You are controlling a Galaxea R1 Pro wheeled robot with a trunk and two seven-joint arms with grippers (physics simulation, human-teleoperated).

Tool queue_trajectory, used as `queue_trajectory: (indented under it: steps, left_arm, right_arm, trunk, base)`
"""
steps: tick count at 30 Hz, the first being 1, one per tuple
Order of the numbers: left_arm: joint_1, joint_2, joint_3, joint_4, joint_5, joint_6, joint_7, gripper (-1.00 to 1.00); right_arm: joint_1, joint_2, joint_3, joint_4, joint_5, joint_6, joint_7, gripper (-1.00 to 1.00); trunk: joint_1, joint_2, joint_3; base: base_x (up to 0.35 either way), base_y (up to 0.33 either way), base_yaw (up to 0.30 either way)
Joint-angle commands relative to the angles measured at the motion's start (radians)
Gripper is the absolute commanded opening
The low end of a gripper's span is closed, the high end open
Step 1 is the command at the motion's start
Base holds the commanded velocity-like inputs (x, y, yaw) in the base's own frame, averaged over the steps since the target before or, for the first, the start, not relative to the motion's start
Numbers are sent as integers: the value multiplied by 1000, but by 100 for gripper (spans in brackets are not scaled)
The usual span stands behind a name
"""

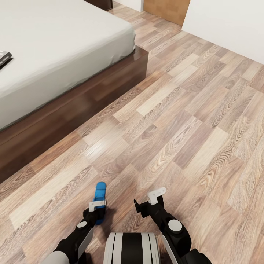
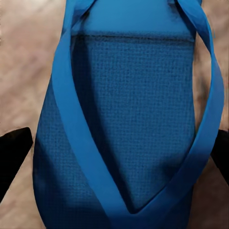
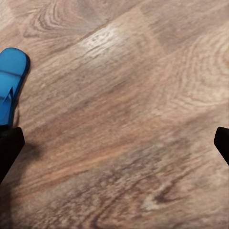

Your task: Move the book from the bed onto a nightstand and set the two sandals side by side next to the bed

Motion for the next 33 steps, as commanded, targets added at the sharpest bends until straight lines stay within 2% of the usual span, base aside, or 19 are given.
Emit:
queue_trajectory:
  steps: [1,11,33]
  left_arm:
    - [0,1,-8,1,10,-4,8,-100]
    - [0,1,-8,0,9,-6,9,-100]
    - [0,1,-8,3,8,-2,9,-100]
  right_arm:
    - [0,0,0,-1,7,6,2,100]
    - [0,0,0,-1,7,6,2,100]
    - [0,-1,-1,-1,6,4,6,100]
  trunk:
    - [0,0,0]
    - [0,0,0]
    - [-10,5,85]
  base:
    - [0,0,0]
    - [0,0,0]
    - [0,0,0]
